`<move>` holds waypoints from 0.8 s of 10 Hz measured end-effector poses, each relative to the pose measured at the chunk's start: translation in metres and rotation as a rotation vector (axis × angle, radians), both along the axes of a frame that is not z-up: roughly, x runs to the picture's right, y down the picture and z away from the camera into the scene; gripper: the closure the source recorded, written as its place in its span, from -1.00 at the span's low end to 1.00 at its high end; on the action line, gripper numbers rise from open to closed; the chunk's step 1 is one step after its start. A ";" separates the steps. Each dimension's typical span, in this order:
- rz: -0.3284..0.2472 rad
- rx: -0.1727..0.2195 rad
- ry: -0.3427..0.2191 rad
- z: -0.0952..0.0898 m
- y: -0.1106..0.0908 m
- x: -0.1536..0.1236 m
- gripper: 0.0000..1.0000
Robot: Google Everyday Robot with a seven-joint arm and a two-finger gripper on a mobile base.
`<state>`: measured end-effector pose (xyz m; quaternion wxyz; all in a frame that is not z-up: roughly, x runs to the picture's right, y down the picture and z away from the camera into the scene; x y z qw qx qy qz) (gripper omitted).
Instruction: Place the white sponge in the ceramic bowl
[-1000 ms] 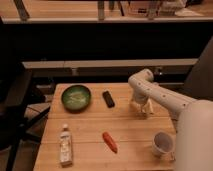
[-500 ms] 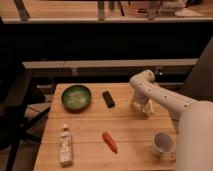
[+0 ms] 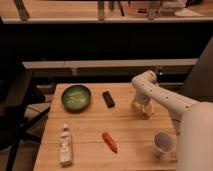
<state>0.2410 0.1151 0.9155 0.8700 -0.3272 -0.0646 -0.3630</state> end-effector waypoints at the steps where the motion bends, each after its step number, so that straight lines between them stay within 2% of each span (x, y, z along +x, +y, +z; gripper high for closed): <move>1: 0.002 0.000 0.001 0.000 0.001 0.001 -0.60; 7: 0.018 0.005 0.000 0.002 0.006 0.005 -0.60; 8: 0.021 0.005 0.000 0.002 0.008 0.007 -0.54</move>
